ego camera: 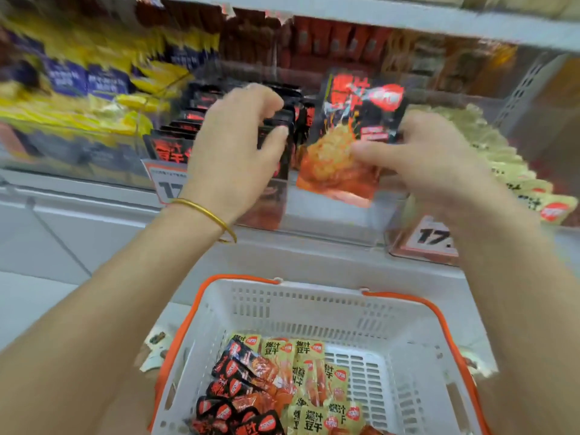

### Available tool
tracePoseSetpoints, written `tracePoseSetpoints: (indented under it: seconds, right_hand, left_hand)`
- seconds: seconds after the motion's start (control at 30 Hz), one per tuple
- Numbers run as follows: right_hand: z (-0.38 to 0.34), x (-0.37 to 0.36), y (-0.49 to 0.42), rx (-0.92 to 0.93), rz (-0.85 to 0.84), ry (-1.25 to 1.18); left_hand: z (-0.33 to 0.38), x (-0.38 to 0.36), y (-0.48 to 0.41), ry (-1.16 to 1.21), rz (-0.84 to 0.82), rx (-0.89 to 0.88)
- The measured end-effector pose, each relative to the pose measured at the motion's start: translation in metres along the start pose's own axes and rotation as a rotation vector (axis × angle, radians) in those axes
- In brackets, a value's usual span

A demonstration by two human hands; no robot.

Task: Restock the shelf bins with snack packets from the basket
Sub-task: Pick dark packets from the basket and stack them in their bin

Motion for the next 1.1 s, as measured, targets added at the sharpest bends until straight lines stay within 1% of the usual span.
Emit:
tracePoseSetpoints:
  seconds: [0.03,0.07,0.13,0.2,0.27,0.3,0.43,0.5,0.6,0.7,0.8,0.87,0.9,0.97,1.03,1.1]
  right_hand:
    - [-0.002,0.001,-0.021,0.038,0.072,0.100]
    - [0.002,-0.001,-0.041,0.033,0.123,0.202]
    - [0.027,-0.013,-0.076,-0.077,0.173,0.376]
    - [0.057,-0.028,-0.100,-0.221,0.134,0.485]
    - [0.080,-0.039,-0.116,-0.312,0.076,0.565]
    - [0.088,-0.040,-0.123,-0.337,0.074,0.593]
    - [0.113,-0.041,-0.150,-0.325,0.128,0.717]
    - [0.120,-0.043,-0.156,-0.303,0.163,0.735]
    - [0.125,-0.052,-0.161,-0.292,0.156,0.727]
    - [0.129,-0.058,-0.160,-0.360,0.125,0.633]
    - [0.127,-0.055,-0.156,-0.392,0.089,0.547]
    - [0.117,-0.051,-0.151,-0.403,0.085,0.453]
    - [0.106,-0.049,-0.147,-0.390,0.093,0.445]
    - [0.074,-0.043,-0.134,-0.316,0.122,0.454]
    - [0.032,-0.035,-0.109,-0.170,0.179,0.452]
    - [-0.004,-0.030,-0.064,0.000,0.186,0.406]
  left_hand:
    - [-0.005,-0.003,-0.006,-0.127,-0.005,-0.036]
    - [-0.011,-0.009,-0.008,-0.230,-0.030,-0.059]
    - [-0.024,-0.025,-0.001,-0.360,-0.079,-0.076]
    - [-0.032,-0.039,0.007,-0.449,-0.087,-0.102]
    - [-0.035,-0.043,0.009,-0.473,-0.067,-0.130]
    - [-0.035,-0.043,0.008,-0.479,-0.066,-0.138]
    - [-0.035,-0.044,0.008,-0.490,-0.043,-0.169]
    - [-0.035,-0.044,0.009,-0.486,-0.016,-0.172]
    - [-0.036,-0.044,0.008,-0.495,0.005,-0.175]
    - [-0.037,-0.045,0.009,-0.497,-0.006,-0.174]
    - [-0.039,-0.045,0.010,-0.491,-0.007,-0.177]
    - [-0.039,-0.044,0.010,-0.481,0.003,-0.184]
    - [-0.038,-0.043,0.009,-0.472,0.024,-0.194]
    - [-0.033,-0.039,0.011,-0.450,0.086,-0.232]
    - [-0.021,-0.031,0.018,-0.427,0.160,-0.290]
    - [-0.008,-0.019,0.029,-0.395,0.206,-0.320]
Point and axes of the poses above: each hand's wrist, its own y-axis away from the middle knuckle, its own x-axis out of the back of the hand, z = x × y, the point moved 4 cm from there along -y, towards the middle knuckle, and after that the axes turned 5 degrees about x, right-handed, at the moved point
